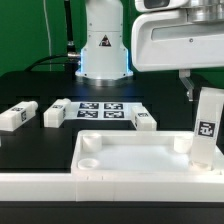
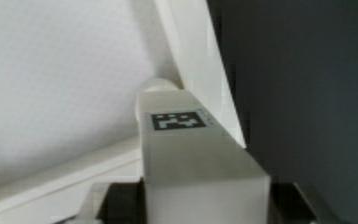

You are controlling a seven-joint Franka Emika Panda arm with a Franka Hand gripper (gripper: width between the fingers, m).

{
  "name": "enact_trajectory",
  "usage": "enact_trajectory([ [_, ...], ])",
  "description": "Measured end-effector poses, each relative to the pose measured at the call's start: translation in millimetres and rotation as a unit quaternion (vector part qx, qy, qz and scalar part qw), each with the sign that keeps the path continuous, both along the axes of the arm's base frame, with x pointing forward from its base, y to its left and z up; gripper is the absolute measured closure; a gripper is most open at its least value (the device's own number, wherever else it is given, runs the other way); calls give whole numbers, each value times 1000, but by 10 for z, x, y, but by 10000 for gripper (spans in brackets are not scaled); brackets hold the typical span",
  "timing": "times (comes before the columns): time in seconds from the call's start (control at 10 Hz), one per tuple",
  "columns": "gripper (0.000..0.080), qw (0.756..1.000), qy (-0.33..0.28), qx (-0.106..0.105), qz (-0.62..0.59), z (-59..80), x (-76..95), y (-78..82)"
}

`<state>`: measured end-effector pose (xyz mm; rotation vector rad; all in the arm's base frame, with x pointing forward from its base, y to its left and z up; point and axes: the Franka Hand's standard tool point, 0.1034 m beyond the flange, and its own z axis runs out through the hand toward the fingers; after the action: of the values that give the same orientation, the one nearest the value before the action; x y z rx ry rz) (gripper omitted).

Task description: Assemble desk

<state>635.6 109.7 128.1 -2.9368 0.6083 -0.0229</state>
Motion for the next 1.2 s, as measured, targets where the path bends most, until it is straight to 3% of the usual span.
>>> enact_trajectory([
  [0.5,499,991,18,8,-133,0,2,0],
  [0.7,499,974,25,26,-222,-5,1,-16],
  [0.9,499,929,40,59,-363,-12,-31,-12],
  [1.2,499,871,61,99,-477,-16,-33,-13],
])
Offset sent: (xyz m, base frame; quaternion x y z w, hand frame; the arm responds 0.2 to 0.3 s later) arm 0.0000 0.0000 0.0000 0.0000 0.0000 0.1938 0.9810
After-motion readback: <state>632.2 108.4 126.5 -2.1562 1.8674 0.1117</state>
